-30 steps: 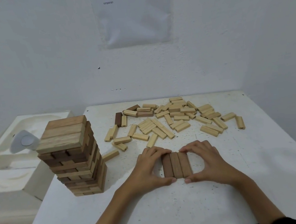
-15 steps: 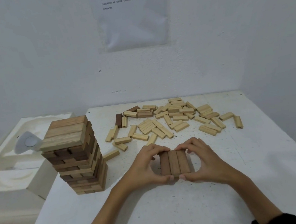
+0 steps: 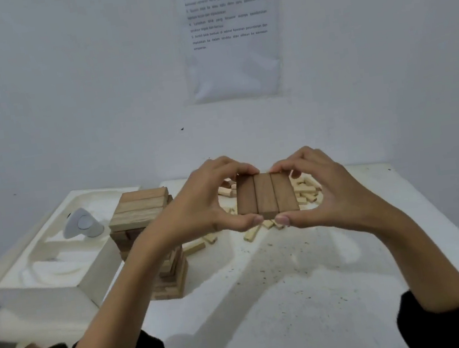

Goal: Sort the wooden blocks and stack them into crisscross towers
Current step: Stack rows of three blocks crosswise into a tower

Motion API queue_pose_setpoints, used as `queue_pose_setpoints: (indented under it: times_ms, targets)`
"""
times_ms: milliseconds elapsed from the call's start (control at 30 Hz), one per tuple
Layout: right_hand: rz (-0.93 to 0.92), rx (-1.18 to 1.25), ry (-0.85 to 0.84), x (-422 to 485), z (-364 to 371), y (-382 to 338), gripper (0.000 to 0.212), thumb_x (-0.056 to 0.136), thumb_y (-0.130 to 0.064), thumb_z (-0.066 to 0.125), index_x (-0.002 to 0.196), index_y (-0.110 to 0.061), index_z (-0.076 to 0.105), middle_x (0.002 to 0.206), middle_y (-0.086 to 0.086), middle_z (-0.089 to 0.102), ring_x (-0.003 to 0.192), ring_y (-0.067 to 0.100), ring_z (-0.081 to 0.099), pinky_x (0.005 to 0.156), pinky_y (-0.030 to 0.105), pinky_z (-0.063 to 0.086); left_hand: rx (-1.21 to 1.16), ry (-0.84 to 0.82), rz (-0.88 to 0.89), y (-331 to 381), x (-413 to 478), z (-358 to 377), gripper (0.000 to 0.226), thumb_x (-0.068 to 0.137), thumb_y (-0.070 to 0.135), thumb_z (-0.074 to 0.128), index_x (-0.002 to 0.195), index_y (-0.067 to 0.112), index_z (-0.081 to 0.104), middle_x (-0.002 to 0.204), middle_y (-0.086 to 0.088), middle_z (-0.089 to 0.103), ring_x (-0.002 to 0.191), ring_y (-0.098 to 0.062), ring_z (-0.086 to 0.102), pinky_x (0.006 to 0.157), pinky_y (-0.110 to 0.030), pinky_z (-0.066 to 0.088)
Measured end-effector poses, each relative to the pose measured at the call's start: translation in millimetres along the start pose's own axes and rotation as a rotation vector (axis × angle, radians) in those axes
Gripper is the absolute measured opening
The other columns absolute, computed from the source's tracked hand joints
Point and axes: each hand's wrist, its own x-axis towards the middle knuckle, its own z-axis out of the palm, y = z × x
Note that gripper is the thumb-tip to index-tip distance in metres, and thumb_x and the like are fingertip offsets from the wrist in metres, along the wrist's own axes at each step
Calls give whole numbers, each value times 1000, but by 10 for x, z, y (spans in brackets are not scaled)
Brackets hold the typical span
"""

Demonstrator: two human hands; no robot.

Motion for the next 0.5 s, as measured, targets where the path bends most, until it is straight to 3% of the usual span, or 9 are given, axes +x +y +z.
queue_pose_setpoints:
  times_ms: [233,367,500]
  targets:
    - [-68,4,0,442,166,-488,68,50,-74,60,110,-44,52,104,-20,47,99,-4,43,90,27,36,76,36,-36,-72,-198,-660,60,61,58,67,116,37,55,113,16,57,109,-6,53,93,-25,47]
    - [-67,33,-48,690,423,-714,65,59,-58,78,115,-33,57,106,-12,48,100,3,44,96,35,38,85,40,-121,-281,-382,-934,59,60,58,69,114,41,55,114,16,57,111,-6,54,95,-28,48]
    - [-68,52,-85,870,694,-818,57,64,-52,77,114,-33,57,106,-9,48,103,7,44,98,40,38,41,37,-185,-535,-551,-1087,70,54,68,74,115,38,58,115,13,59,113,-9,55,97,-28,48]
